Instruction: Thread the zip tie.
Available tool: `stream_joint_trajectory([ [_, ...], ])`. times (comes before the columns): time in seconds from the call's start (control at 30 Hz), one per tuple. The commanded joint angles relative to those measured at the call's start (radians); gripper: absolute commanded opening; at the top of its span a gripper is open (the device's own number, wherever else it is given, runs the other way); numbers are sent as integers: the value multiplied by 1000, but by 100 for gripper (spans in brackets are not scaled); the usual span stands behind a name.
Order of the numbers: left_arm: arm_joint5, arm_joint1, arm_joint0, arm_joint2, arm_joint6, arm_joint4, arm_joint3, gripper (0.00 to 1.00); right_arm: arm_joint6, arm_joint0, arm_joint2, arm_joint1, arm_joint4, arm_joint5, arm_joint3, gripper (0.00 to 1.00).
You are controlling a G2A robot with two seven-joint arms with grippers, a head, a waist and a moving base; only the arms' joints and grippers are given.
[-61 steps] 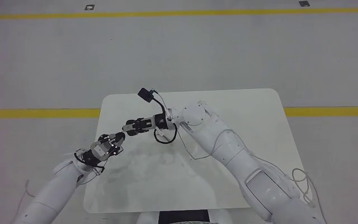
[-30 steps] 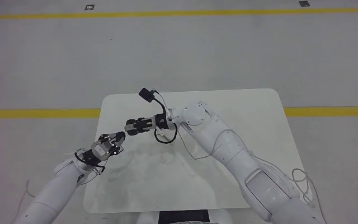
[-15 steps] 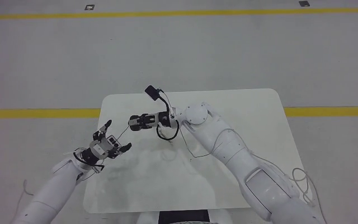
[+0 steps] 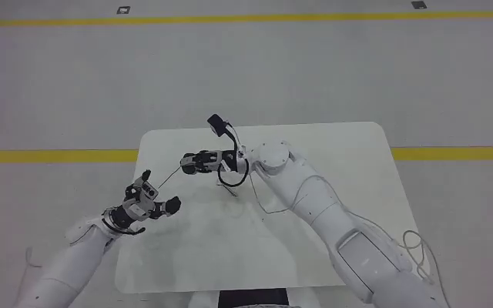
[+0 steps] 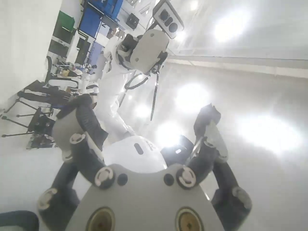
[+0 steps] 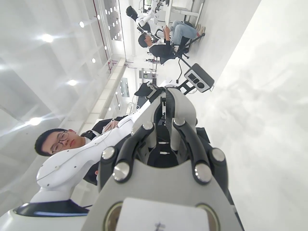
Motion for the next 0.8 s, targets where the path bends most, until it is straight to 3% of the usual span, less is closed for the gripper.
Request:
stream_joint_trajectory([
  [0.0, 6, 0, 0, 0, -1, 0, 0, 100, 0, 0, 0, 0, 0, 0, 0, 0],
  [0.13, -4, 0, -2, -1, 9, 12, -1, 100, 0, 0, 0, 0, 0, 0, 0, 0],
  [0.17, -69, 4, -10, -8, 41, 99, -5, 100, -11, -6, 0, 0, -2, 4, -4, 0],
  [0.23, -172, 7, -2, -25, 80, 189, -21, 100, -29, -22, 7, 4, 4, 36, -20, 0],
  [0.33, -293, 13, 14, -61, 112, 291, -27, 100, -25, -31, 25, 10, 22, 81, -30, 0],
  [0.37, -310, 17, 16, -83, 128, 348, -42, 100, -23, -35, 34, 12, 33, 98, -35, 0],
  [0.53, -310, 10, 70, -216, 209, 562, -157, 100, -13, -44, 54, 20, 59, 150, -51, 0],
  [0.63, -310, -8, 111, -307, 262, 732, -273, 100, -6, -51, 61, 21, 83, 176, -57, 0],
  [0.7, -310, -22, 140, -360, 330, 890, -360, 100, -3, -54, 66, 20, 107, 199, -55, 0],
  [0.77, -310, -22, 140, -360, 330, 890, -360, 100, -6, -55, 67, 20, 110, 199, -54, 0],
])
